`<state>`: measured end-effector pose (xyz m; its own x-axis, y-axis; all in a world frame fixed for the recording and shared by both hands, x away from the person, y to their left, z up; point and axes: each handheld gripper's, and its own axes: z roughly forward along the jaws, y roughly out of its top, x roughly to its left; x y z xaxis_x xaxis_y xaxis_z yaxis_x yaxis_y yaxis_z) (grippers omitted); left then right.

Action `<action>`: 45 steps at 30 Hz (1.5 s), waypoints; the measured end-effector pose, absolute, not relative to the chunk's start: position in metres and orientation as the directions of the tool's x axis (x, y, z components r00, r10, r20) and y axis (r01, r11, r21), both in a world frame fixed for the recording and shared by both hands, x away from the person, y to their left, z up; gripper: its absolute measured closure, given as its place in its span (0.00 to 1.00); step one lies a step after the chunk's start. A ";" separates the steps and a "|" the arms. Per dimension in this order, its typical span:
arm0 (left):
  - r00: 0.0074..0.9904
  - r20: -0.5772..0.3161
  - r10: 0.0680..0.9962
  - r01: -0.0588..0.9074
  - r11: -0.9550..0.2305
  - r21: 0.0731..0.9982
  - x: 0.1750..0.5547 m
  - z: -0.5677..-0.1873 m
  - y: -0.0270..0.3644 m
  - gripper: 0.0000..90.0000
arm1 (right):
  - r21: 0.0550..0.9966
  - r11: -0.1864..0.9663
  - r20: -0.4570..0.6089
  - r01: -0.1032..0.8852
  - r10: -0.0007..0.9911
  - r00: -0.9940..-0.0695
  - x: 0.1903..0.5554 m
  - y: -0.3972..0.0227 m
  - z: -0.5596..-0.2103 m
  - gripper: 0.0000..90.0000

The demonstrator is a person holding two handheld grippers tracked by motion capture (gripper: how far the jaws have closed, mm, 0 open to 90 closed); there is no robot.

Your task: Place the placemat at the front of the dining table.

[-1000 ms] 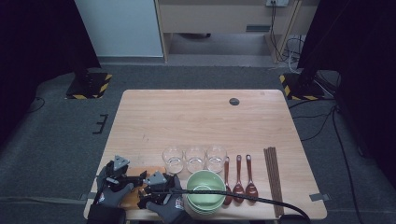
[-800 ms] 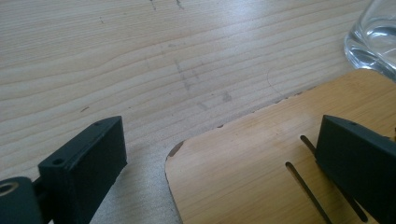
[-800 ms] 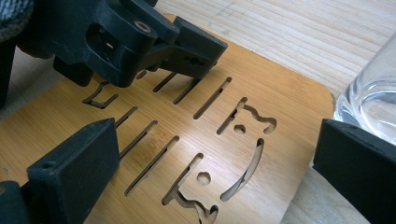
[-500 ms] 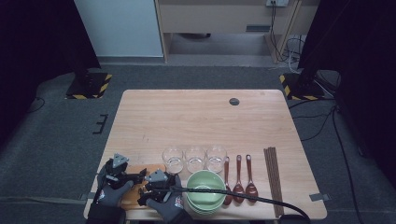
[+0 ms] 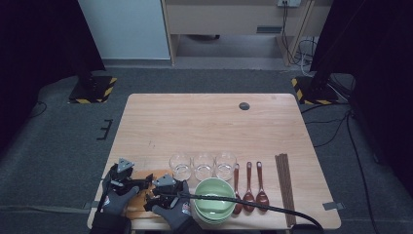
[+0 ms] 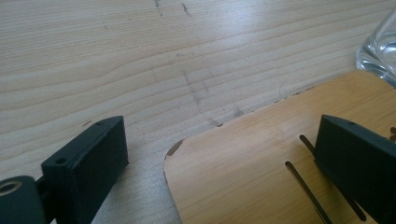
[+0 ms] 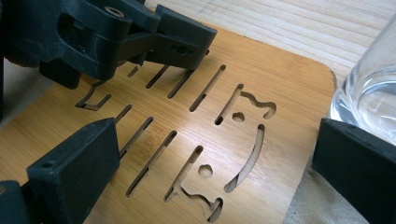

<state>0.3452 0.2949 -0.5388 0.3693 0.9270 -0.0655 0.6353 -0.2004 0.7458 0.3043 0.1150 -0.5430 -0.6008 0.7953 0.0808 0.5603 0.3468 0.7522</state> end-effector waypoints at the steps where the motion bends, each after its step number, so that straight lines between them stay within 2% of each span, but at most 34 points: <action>1: 0.369 -0.069 0.927 0.637 -0.198 0.745 0.345 -0.539 0.295 0.03 | 0.750 0.345 0.085 0.564 0.796 -0.599 0.305 0.115 -0.543 0.01; 27: 0.297 -0.106 0.949 0.647 -0.118 0.753 0.335 -0.538 0.289 0.14 | 0.740 0.323 0.109 0.590 0.808 -0.579 0.307 0.115 -0.544 0.00; 33: 0.297 -0.113 0.948 0.645 -0.112 0.756 0.333 -0.538 0.287 0.23 | 0.740 0.323 0.111 0.590 0.807 -0.581 0.307 0.115 -0.544 0.00; 45: 0.287 -0.112 0.951 0.640 -0.104 0.762 0.331 -0.539 0.287 0.22 | 0.742 0.324 0.107 0.587 0.807 -0.581 0.307 0.115 -0.544 0.01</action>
